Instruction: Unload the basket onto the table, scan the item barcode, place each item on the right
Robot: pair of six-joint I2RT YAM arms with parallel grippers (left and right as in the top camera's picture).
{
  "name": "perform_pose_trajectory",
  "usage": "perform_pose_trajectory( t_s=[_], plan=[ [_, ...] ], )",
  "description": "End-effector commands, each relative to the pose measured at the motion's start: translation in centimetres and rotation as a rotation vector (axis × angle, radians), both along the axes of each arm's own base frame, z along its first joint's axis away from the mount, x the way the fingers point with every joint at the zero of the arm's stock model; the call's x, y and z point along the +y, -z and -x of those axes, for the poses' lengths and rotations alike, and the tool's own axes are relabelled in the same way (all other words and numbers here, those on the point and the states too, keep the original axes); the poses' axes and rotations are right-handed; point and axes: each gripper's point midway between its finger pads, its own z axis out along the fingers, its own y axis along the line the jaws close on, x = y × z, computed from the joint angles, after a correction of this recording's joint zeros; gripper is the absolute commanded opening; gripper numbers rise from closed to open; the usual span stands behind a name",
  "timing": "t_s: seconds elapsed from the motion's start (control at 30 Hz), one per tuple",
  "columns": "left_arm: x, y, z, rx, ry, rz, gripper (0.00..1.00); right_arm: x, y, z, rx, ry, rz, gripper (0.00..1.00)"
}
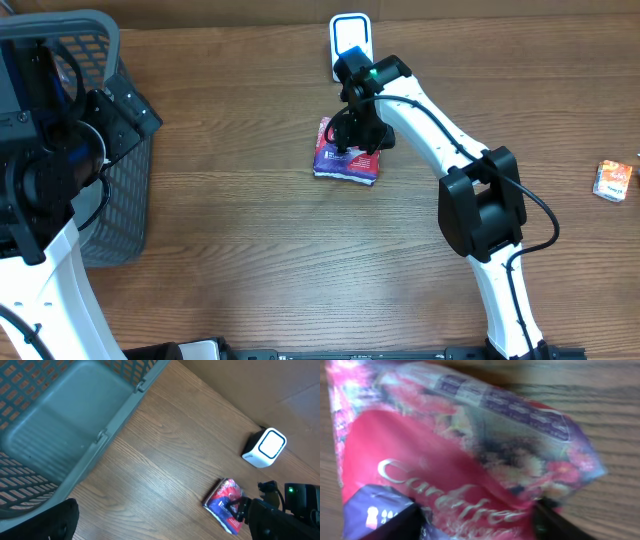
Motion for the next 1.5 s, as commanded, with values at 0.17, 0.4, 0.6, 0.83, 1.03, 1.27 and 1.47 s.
perform_pose_trajectory(
  t_s=[0.17,0.4,0.6,0.83,1.03,1.27,1.47],
  plan=[
    [0.1,-0.1,-0.1,-0.003,0.008,-0.01,1.0,-2.2,-0.3,-1.2,-0.01,0.077,0.043,0.04],
    [0.1,-0.1,-0.1,-0.003,0.008,-0.01,1.0,-2.3,-8.7,-5.8,-0.197,0.119,-0.052,0.04],
    [0.1,-0.1,-0.1,-0.003,0.008,-0.01,1.0,-3.7,-12.2,-7.1,-0.262,0.153,-0.08,0.04],
    [0.1,-0.1,-0.1,-0.003,0.008,-0.01,1.0,-4.0,-7.4,-2.9,-0.044,0.13,-0.024,0.6],
    [0.1,-0.1,-0.1,-0.003,0.008,-0.01,1.0,-2.6,-2.6,-0.4,0.055,0.096,0.004,0.68],
    [0.1,-0.1,-0.1,-0.003,0.008,-0.01,1.0,-2.0,1.5,0.5,0.088,0.111,-0.008,0.65],
    [0.1,-0.1,-0.1,-0.003,0.008,-0.01,1.0,-2.0,1.7,-0.4,0.046,0.112,-0.005,0.04]
  ],
)
